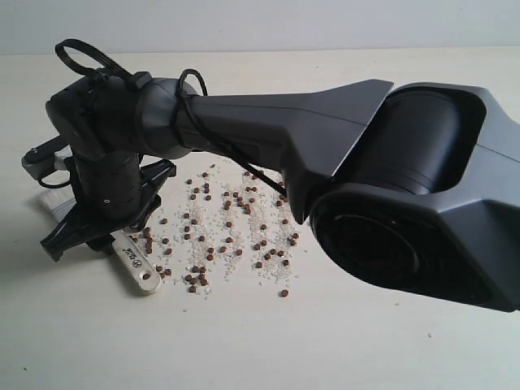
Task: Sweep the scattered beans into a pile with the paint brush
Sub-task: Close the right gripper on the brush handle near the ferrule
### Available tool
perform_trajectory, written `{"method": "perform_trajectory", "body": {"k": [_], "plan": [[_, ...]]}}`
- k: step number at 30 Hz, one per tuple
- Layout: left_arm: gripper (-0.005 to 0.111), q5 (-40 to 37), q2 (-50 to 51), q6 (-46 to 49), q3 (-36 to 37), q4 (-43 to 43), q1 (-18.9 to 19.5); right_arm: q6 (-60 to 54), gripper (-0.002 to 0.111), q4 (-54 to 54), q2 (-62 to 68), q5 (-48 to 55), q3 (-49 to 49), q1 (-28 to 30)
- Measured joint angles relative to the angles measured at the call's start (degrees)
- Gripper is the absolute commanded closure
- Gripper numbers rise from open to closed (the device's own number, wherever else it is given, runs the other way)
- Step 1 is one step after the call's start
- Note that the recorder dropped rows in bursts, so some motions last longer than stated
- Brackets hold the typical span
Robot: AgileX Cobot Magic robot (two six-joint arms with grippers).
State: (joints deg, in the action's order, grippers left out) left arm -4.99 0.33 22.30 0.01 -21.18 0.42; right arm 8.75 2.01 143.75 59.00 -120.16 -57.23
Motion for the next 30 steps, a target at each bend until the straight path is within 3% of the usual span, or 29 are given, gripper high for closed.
{"method": "perform_trajectory", "body": {"k": [4,8,11,14,30], "plan": [[0.107,0.0,0.0,0.0,0.0,0.0,0.0,-1.53,0.059,-0.14,0.0,-0.46,0.0,0.0],[0.107,0.0,0.0,0.0,0.0,0.0,0.0,-1.66,0.077,-0.14,0.0,-0.56,0.0,0.0],[0.107,0.0,0.0,0.0,0.0,0.0,0.0,-2.57,0.082,-0.35,0.0,-0.44,0.0,0.0],[0.107,0.0,0.0,0.0,0.0,0.0,0.0,-3.44,0.109,-0.35,0.0,-0.32,0.0,0.0],[0.107,0.0,0.0,0.0,0.0,0.0,0.0,1.66,0.108,-8.17,-7.94,10.35,0.0,0.0]]}}
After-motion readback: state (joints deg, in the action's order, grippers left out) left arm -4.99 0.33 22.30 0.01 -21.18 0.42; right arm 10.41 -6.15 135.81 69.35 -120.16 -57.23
